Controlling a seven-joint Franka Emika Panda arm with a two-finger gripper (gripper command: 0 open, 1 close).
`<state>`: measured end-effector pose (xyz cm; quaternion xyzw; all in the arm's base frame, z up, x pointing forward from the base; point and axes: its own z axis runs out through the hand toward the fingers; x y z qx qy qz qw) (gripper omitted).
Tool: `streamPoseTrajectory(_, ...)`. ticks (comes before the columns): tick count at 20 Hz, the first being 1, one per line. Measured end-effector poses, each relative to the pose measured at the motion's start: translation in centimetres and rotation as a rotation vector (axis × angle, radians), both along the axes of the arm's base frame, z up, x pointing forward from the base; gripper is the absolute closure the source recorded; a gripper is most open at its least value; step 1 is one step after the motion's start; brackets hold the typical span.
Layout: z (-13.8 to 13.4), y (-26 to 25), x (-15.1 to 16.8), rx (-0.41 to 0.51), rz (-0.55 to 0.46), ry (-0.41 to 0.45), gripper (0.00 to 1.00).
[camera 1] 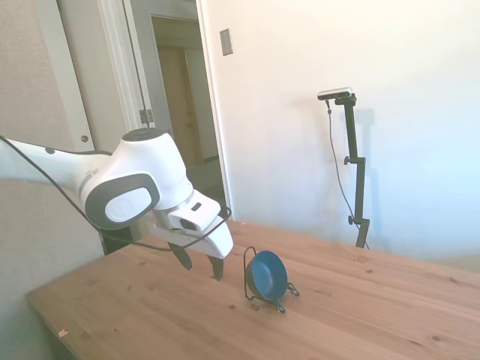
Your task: Unload the bowl
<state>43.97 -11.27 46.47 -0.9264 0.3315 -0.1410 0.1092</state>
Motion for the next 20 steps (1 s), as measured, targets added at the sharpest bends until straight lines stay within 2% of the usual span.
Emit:
streamPoseTrajectory(3, -1.2, -0.1, 2.4, 0.03, 0.051, 0.0, 0.0)
streamPoseTrajectory(6, -1.1, -1.8, 3.6, 0.041, 0.057, -0.004, 0.0)
streamPoseTrajectory(14, -0.3, -2.9, 3.7, 0.037, 0.051, -0.007, 0.0)
streamPoseTrajectory(20, 1.6, -6.0, 4.0, 0.066, -0.003, -0.042, 0.0)
